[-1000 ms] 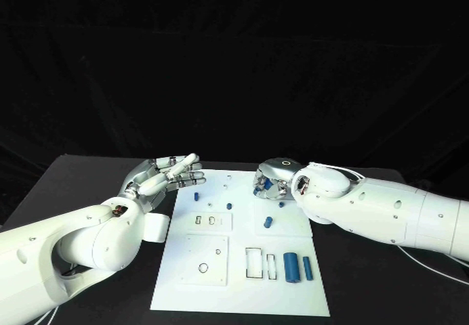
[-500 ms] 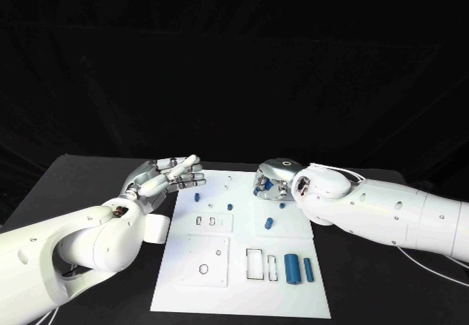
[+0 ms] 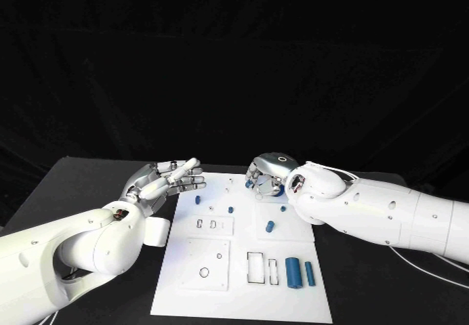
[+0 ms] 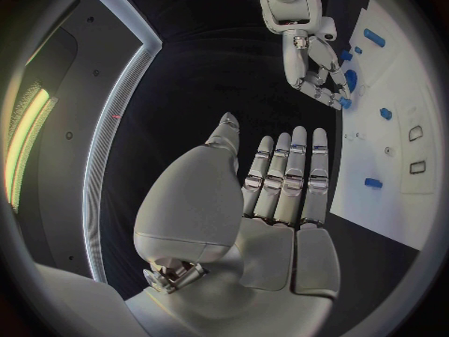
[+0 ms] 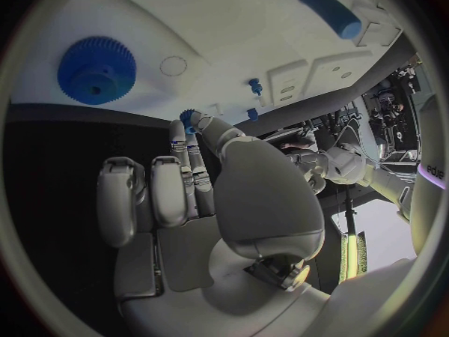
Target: Assemble the parts on the task board
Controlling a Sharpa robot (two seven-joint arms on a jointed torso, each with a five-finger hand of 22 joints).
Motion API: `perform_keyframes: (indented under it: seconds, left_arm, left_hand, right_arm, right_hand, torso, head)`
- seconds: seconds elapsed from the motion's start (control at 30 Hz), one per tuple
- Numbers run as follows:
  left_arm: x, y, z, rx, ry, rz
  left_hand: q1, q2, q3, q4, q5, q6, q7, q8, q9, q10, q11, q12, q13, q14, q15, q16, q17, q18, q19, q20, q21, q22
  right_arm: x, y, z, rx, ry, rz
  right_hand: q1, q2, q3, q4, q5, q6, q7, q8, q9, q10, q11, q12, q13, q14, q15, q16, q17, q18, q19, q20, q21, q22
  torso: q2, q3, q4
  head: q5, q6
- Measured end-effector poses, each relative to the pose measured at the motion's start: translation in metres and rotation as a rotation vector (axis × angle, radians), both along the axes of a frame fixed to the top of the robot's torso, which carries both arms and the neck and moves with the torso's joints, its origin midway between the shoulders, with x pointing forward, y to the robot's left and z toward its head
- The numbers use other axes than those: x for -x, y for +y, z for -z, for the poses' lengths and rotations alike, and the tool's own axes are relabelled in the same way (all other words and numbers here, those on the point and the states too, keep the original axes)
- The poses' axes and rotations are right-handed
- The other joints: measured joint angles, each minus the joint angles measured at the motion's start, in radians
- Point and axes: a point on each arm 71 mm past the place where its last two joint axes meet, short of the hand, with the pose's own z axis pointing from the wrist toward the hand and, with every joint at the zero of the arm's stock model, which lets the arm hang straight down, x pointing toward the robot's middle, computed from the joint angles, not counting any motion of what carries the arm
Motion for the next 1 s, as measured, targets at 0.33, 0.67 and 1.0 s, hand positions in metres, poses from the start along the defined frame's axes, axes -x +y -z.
perform_keyframes:
  seconds: [0.33, 0.67, 1.0]
  left_arm:
    - [0.0, -0.002, 0.0, 0.001, 0.001, 0.004]
    - [-0.001, -0.004, 0.0, 0.003, 0.0, 0.009]
    - [-0.001, -0.004, -0.002, 0.003, -0.004, 0.011]
  left_hand:
    - [0.0, 0.0, 0.0, 0.0, 0.0, 0.0, 0.0, 0.0, 0.0, 0.0, 0.0, 0.0, 0.0, 0.0, 0.0, 0.0, 0.0, 0.0, 0.0, 0.0, 0.0, 0.0]
    - [0.0, 0.0, 0.0, 0.0, 0.0, 0.0, 0.0, -0.004, 0.0, 0.0, 0.0, 0.0, 0.0, 0.0, 0.0, -0.001, 0.0, 0.0, 0.0, 0.0, 0.0, -0.001]
    - [0.0, 0.0, -0.003, -0.003, 0.0, 0.0, 0.0, -0.004, -0.001, 0.0, 0.0, -0.004, 0.0, 0.0, 0.0, -0.005, 0.0, 0.0, 0.0, 0.0, 0.0, -0.001]
  right_arm:
    - [-0.008, 0.02, -0.004, -0.034, -0.049, 0.0]
    - [-0.018, 0.033, -0.003, -0.044, -0.064, 0.008]
    - [-0.022, 0.04, 0.0, -0.046, -0.058, 0.009]
  right_hand:
    - [0.0, 0.0, 0.003, 0.003, -0.006, 0.0, 0.0, -0.003, 0.002, 0.004, -0.004, 0.0, -0.001, 0.0, 0.0, 0.004, 0.001, 0.0, 0.0, 0.0, 0.004, 0.0]
    - [-0.006, -0.006, 0.006, 0.006, -0.006, -0.001, 0.001, -0.005, 0.002, 0.004, -0.004, 0.0, 0.0, 0.0, 0.0, 0.004, 0.0, -0.015, 0.0, 0.0, 0.004, 0.0]
    - [-0.006, -0.006, 0.006, 0.006, -0.007, -0.001, 0.001, -0.002, 0.002, 0.004, -0.004, 0.0, 0.0, 0.0, 0.0, 0.004, 0.0, -0.015, 0.0, 0.0, 0.008, 0.0]
  torso:
    - [0.003, 0.0007, 0.0011]
    - [0.006, 0.0007, 0.0061]
    - [0.01, -0.0012, 0.0098]
  head:
    - [0.002, 0.003]
    - [0.004, 0.005]
    - [0.005, 0.002]
